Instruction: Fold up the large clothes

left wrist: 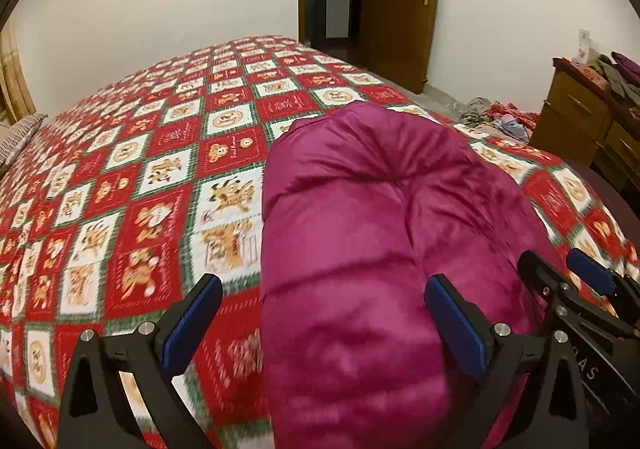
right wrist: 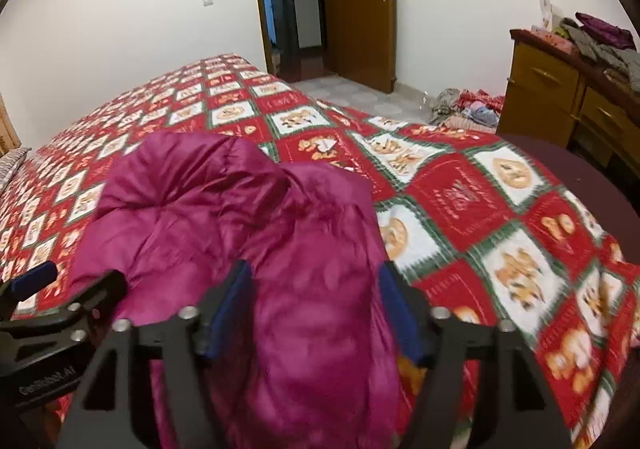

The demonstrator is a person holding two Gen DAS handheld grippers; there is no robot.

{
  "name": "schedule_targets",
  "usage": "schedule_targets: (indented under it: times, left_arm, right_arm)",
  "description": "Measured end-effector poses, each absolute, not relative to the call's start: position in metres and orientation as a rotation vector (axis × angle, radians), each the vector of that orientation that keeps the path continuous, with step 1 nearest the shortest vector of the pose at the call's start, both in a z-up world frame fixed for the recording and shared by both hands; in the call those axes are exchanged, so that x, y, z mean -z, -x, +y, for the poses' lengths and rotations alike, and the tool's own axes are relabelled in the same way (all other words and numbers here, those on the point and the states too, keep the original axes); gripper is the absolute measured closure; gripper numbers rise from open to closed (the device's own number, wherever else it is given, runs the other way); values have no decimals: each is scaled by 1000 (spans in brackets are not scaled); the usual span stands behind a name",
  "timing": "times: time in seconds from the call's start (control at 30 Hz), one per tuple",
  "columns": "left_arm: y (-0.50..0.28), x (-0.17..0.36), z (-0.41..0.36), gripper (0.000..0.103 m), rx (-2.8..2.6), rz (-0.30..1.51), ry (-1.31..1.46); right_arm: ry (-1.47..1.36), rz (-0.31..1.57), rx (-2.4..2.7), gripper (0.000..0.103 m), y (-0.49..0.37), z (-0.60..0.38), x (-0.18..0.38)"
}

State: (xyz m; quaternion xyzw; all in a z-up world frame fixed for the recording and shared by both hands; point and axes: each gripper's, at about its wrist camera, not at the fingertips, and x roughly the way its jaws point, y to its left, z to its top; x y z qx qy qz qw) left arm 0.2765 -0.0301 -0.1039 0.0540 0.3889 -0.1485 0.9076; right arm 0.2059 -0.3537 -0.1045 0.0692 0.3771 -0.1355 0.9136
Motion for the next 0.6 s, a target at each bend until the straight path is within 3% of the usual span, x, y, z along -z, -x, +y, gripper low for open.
schedule_targets:
  times: [0.4, 0.6]
  left_arm:
    - [-201, 93, -6, 1, 300, 735, -188]
    - [-168, 85, 10, 1, 294, 696, -179]
  right_arm:
    - [-147, 765, 301, 33, -143, -337, 89]
    - [-128, 738, 320, 26, -114, -322, 80]
